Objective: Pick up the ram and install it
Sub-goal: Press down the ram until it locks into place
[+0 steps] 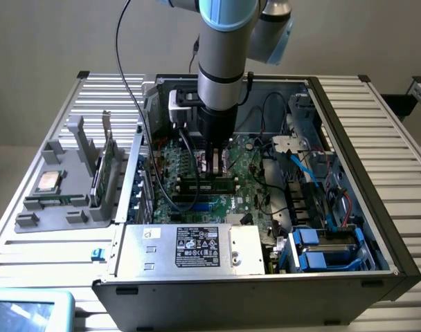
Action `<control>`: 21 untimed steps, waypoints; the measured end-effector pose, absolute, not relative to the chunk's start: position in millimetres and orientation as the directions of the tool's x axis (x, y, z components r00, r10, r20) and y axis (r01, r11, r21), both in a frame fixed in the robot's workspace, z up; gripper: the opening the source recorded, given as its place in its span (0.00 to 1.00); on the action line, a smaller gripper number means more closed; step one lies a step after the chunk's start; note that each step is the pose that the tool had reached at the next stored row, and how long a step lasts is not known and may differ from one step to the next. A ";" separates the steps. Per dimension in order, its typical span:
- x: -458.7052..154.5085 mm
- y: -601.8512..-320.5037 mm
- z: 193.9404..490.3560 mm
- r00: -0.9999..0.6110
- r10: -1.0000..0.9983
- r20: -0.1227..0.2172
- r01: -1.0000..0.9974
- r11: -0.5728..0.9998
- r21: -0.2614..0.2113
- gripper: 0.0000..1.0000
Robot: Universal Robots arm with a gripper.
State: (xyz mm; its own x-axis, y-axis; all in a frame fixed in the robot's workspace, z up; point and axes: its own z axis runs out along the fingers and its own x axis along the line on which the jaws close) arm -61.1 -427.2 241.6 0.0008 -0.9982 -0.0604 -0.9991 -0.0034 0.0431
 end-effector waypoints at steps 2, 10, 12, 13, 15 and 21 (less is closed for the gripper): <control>-61.0 -427.2 241.6 0.001 -0.998 -0.060 -0.999 -0.003 0.043 0.09; -61.5 -427.1 240.0 0.006 -0.998 -0.061 -0.999 -0.008 0.035 0.09; -62.7 -426.9 238.8 0.010 -0.998 -0.061 -0.999 -0.012 0.033 0.09; -63.1 -426.5 238.3 0.012 -0.998 -0.061 -0.999 -0.014 0.033 0.09; -63.3 -425.0 237.8 0.016 -0.998 -0.061 -0.999 -0.018 0.032 0.09; -63.3 -423.7 236.0 0.044 -0.997 -0.060 -0.998 -0.046 0.032 0.09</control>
State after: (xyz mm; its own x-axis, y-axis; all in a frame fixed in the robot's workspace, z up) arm -63.3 -423.7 236.0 0.0436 -0.9972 -0.0605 -0.9985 -0.0456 0.0316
